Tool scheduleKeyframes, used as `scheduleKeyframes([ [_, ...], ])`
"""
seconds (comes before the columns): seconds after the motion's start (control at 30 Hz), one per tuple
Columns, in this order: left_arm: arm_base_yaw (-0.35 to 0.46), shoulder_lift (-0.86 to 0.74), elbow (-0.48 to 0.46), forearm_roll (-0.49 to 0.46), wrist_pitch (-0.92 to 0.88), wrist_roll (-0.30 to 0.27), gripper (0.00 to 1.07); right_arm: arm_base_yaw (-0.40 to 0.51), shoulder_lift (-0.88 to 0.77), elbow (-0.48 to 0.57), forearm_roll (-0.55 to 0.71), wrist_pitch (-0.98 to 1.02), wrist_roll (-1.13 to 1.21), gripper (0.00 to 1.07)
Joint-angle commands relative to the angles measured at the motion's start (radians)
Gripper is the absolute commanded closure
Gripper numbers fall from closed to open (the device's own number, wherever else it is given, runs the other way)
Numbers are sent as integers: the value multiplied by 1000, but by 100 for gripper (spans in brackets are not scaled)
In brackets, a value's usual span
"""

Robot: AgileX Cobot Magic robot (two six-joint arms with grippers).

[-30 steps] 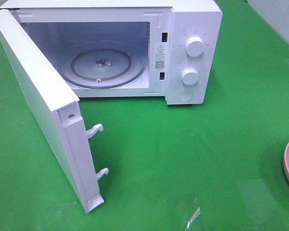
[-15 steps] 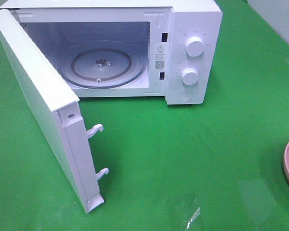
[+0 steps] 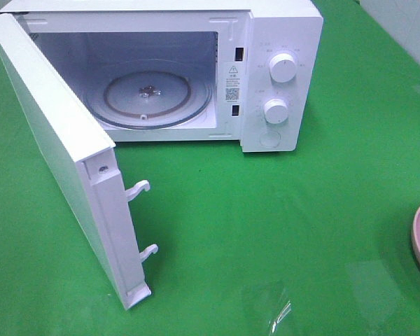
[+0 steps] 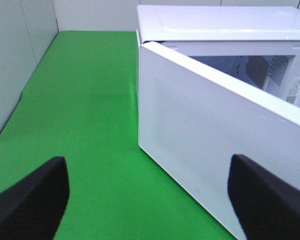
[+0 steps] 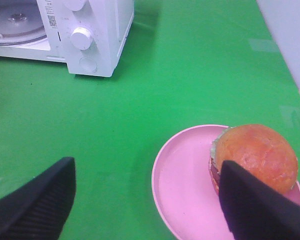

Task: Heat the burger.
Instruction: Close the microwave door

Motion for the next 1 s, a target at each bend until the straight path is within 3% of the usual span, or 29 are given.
scheduleKeyframes([
  [0.03, 3, 88, -8, -8, -127, -1, 53, -5, -26, 4, 8, -11, 4, 32],
  [0.13, 3, 113, -8, -8, -149, -1, 58, -5, -26, 4, 8, -11, 4, 32],
  [0.17, 3, 160, -8, -7, -188, -1, 71, -5, -26, 4, 8, -11, 4, 32],
  [0.2, 3, 160, -8, -7, -188, -1, 71, -5, -26, 4, 8, -11, 4, 32],
  [0.27, 3, 255, -8, -7, -273, -1, 98, -5, -26, 4, 8, -11, 4, 32],
  [0.33, 3, 279, -8, -7, -296, -1, 103, -5, -26, 4, 8, -11, 4, 32],
  [0.7, 2, 533, 13, -11, -617, 1, 107, -5, -26, 4, 8, -11, 4, 32],
  [0.9, -19, 658, 136, -11, -975, 0, 107, -5, -26, 4, 8, -11, 4, 32],
  [1.0, -19, 689, 182, -5, -1072, -1, 107, -5, -26, 4, 8, -11, 4, 32],
])
